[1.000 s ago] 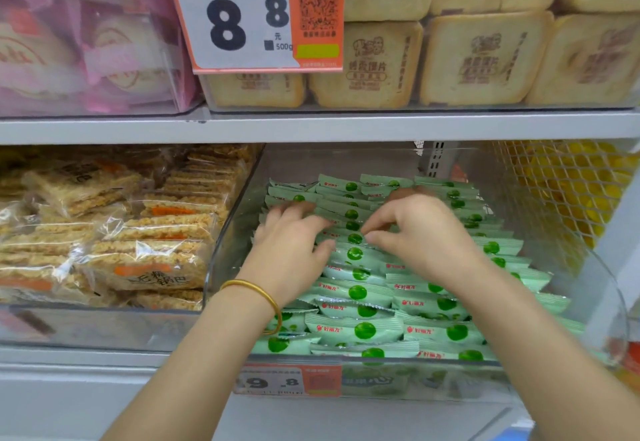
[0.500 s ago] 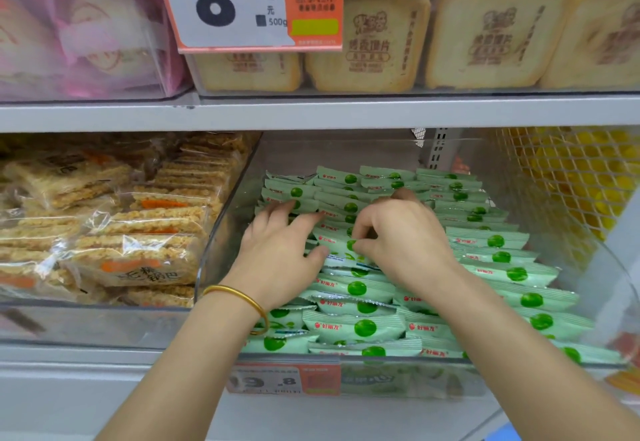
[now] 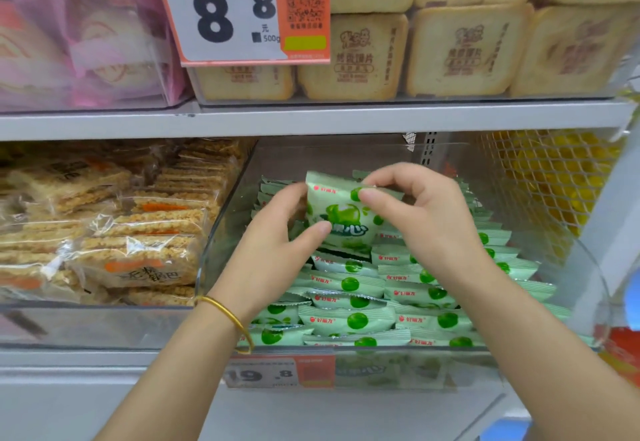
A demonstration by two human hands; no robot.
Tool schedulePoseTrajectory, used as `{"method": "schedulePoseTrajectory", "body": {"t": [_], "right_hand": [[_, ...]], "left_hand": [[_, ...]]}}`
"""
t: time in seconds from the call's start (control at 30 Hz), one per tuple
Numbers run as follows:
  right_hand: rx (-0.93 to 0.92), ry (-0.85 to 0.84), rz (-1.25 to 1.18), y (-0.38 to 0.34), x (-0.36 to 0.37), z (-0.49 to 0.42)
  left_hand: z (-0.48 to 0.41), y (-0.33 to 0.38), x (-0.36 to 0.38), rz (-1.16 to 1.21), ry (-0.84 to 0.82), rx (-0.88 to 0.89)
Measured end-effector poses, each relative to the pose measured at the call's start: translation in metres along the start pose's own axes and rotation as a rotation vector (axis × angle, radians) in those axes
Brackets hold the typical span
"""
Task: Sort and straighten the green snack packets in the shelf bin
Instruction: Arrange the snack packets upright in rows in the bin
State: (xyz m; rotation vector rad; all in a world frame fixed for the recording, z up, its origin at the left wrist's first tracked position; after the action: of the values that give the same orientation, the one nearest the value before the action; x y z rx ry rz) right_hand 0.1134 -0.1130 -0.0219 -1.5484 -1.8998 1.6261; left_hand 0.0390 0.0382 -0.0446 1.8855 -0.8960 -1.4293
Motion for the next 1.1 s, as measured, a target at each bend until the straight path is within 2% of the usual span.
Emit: {"method": "schedulePoseTrajectory", "body": {"t": [0.13,0.23,0.33,0.43,0.6,0.8,1.1], "right_hand": [[-0.058,0.047,-0.166,-0.004,-0.004,0.004],[-0.095,-0.059,-0.272,-0.003,-0.002,0.009],[-0.072,-0.219,-0.248,-0.001,0.002,0.014],[-0.042,-0.268,-0.203,0.001,0.007,0.016],[-0.014,-0.215,-0.338,0.003,0.009,0.015],[0.032,-0.212,-0.444,0.005,0.012,0.011],[0.022,-0.175,-0.409,0.006,0.012,0.01]], "left_hand": [[0.009,0.011,-0.001,0.148,0.06,0.058],[0.014,0.013,-0.002,0.303,0.103,0.031],[0.019,0.012,-0.002,0.404,0.122,-0.007],[0.023,0.012,-0.002,0.417,0.056,-0.003],[0.024,0.008,-0.001,0.401,-0.077,0.009],[0.024,0.007,-0.002,0.354,-0.114,0.015],[0.024,0.011,-0.002,0.322,-0.134,0.031]]}}
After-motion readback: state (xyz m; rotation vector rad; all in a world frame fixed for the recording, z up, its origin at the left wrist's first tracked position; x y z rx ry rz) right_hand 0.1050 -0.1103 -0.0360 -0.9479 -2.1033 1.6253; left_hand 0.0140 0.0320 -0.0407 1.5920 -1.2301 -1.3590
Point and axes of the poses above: each hand's wrist, its own z-axis away from the middle knuckle, its own x-axis out of the palm, y = z × x, the point moved 2 cm from there along -z, towards the middle knuckle, and after that the axes turned 13 degrees about -y, right-handed, at the moved point
